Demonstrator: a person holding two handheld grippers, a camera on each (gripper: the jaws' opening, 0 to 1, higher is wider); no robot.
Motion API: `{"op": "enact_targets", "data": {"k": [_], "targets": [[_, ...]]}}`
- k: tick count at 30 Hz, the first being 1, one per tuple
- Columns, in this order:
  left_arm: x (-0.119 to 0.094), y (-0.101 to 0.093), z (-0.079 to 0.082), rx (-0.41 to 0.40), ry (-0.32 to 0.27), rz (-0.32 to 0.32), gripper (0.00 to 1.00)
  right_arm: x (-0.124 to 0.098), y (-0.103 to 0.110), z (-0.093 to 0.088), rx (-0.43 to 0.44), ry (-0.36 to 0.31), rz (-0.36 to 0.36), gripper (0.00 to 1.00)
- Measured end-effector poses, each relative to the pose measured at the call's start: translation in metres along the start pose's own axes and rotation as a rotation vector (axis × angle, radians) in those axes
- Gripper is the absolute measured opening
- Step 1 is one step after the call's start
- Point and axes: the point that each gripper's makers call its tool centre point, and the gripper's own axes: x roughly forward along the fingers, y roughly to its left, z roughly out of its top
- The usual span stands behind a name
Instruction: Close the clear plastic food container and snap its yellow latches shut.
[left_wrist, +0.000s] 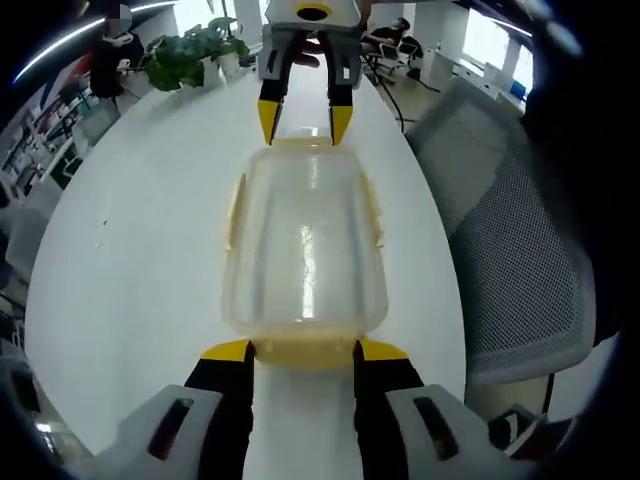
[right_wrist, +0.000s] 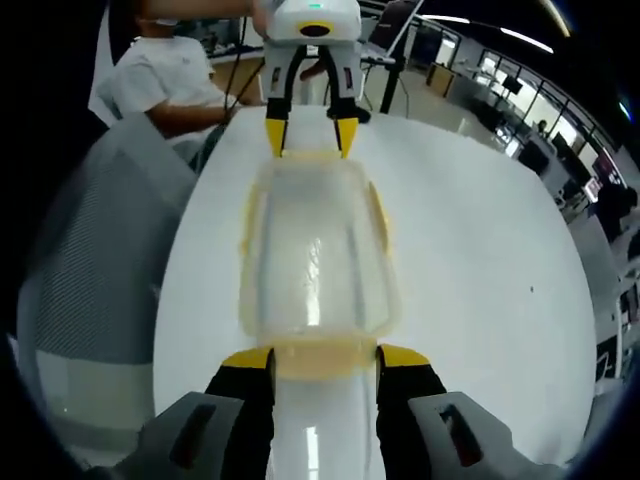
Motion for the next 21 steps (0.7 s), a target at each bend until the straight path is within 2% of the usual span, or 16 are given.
{"op": "enact_targets", "data": {"k": [21], "targets": [[0.022,-0.003,0.045,0.01,-0.018,-0.015,0.38,-0.025,0.003,-0.045,0.015,0.031,-0.006,0.39]]}}
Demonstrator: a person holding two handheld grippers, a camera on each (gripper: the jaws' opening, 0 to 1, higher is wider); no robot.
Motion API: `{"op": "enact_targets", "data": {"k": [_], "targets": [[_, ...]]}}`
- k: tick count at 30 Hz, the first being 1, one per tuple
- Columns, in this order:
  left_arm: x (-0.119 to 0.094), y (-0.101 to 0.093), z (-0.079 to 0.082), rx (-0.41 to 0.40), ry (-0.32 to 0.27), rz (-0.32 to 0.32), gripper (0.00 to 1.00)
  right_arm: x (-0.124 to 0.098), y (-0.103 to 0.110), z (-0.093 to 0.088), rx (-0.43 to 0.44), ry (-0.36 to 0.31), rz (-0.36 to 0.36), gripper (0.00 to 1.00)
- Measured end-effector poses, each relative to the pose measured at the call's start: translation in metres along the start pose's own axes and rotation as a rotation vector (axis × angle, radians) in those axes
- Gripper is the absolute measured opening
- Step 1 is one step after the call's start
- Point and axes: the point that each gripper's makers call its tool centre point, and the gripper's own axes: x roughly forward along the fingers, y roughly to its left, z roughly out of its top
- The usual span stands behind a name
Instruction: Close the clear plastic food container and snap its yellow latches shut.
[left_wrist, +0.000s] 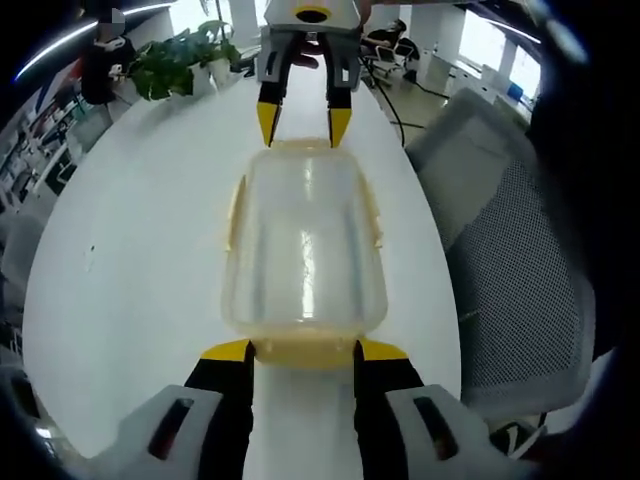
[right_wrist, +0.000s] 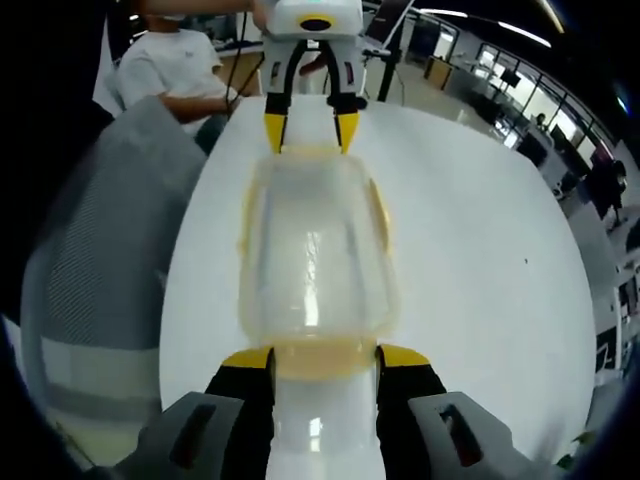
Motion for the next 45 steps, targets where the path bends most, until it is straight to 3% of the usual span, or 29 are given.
{"op": "enact_targets", "data": {"k": [10,34,38,40,45], "targets": [[0.011,-0.001,0.023,0.001,-0.009,0.004,0.38,-0.009,-0.001,-0.024,0.01,0.018,-0.006,0.39],[0.035,0.001,0.058,0.004,-0.017,-0.006,0.38,-0.027,-0.005,-0.062,0.027,0.036,-0.015,0.38],[0.037,0.001,0.067,0.021,-0.029,-0.005,0.37,-0.031,-0.006,-0.069,0.048,0.04,-0.013,0.37],[0.038,-0.002,0.076,-0.007,-0.068,-0.018,0.38,-0.029,-0.003,-0.079,-0.002,0.081,-0.014,0.37],[0.045,0.003,0.073,0.02,-0.034,0.002,0.38,-0.035,-0.007,-0.079,0.027,0.05,-0.039,0.36]]}}
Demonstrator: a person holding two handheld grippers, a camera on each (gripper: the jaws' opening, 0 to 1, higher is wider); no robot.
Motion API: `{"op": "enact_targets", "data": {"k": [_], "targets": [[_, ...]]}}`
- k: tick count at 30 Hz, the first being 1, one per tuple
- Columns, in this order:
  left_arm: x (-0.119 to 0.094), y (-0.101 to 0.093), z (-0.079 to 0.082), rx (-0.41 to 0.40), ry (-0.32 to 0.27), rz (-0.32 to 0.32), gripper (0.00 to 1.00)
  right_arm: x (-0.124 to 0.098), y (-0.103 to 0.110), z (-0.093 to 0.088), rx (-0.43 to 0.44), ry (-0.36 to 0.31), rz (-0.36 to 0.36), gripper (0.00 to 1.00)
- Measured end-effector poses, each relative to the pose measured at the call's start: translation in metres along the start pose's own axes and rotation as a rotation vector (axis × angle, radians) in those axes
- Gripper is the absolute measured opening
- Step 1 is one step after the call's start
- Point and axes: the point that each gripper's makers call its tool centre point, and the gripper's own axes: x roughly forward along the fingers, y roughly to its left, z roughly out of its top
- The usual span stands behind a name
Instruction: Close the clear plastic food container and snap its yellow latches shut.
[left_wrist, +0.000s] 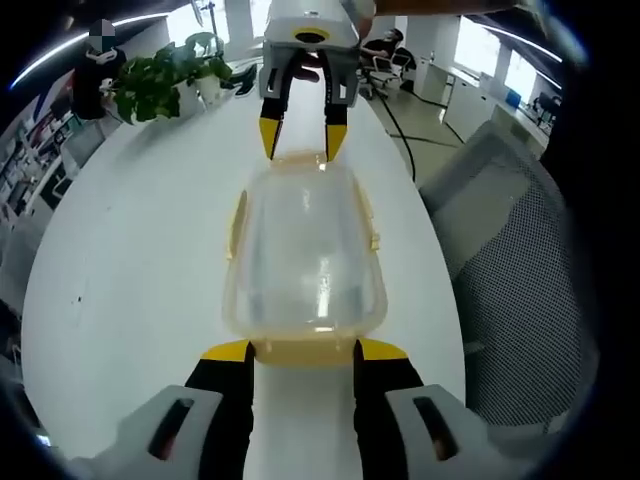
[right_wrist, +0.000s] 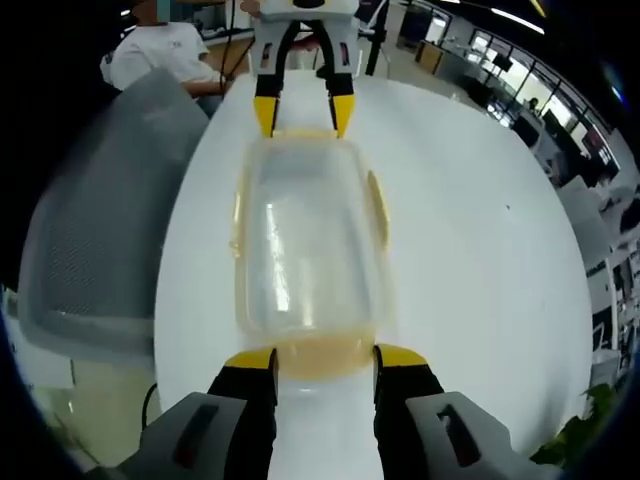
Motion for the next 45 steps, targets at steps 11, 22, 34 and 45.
{"op": "enact_targets", "data": {"k": [11,22,34,45], "targets": [[0.008,0.005,0.015,0.047,-0.023,0.002,0.38,-0.005,0.0,-0.017,0.021,0.022,-0.02,0.36],[0.019,0.012,0.021,0.05,-0.034,0.021,0.38,-0.008,-0.008,-0.027,0.013,0.046,-0.042,0.36],[0.027,0.004,0.024,0.019,-0.051,0.013,0.38,-0.009,-0.005,-0.035,0.002,0.059,-0.035,0.37],[0.034,0.004,0.024,0.013,-0.072,0.033,0.39,-0.008,-0.006,-0.038,-0.015,0.06,-0.045,0.37]]}}
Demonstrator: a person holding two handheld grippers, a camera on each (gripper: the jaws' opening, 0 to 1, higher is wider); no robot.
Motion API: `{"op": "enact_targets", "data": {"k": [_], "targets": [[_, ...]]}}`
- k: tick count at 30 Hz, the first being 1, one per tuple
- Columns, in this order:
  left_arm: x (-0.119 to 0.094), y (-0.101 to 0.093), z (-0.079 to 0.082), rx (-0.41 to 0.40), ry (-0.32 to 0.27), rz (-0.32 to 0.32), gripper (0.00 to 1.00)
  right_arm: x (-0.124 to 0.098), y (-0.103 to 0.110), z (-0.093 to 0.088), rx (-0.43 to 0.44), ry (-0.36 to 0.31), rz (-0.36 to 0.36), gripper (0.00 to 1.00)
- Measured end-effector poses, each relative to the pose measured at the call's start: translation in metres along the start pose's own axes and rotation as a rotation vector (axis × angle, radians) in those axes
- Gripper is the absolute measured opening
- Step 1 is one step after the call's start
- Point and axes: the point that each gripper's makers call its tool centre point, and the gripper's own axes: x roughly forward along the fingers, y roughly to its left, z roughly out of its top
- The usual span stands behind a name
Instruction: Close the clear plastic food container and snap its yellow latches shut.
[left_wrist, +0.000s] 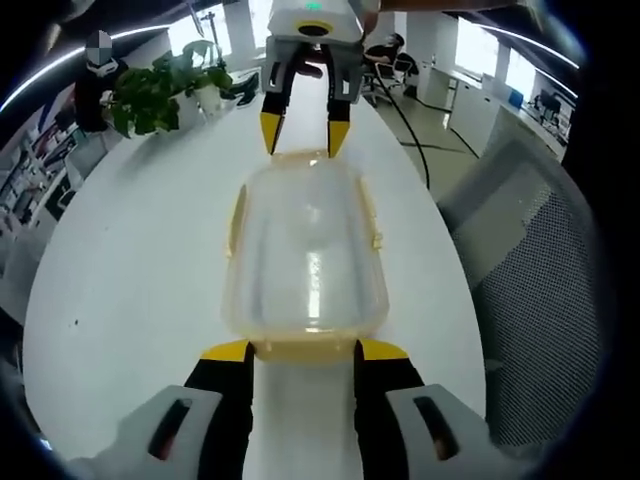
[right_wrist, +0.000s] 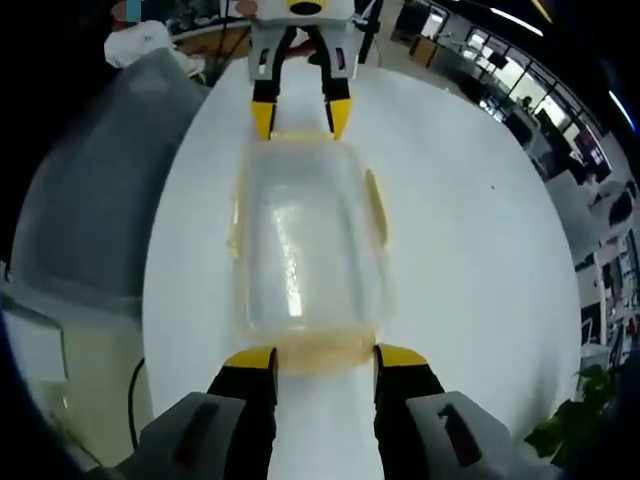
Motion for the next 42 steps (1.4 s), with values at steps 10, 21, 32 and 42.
{"op": "enact_targets", "data": {"k": [10,21,32,42], "targets": [[0.0,0.0,0.001,0.033,-0.002,0.033,0.39,0.005,0.007,-0.008,0.009,0.003,0.006,0.3],[-0.008,0.001,0.001,0.025,0.015,0.048,0.38,-0.01,0.001,-0.005,0.089,-0.041,-0.026,0.31],[-0.025,-0.005,0.006,-0.167,-0.003,0.071,0.37,-0.026,-0.005,0.01,0.302,-0.129,-0.061,0.29],[-0.023,0.002,0.023,-0.678,-0.105,0.049,0.4,-0.019,-0.015,0.013,0.711,-0.171,-0.03,0.29]]}}
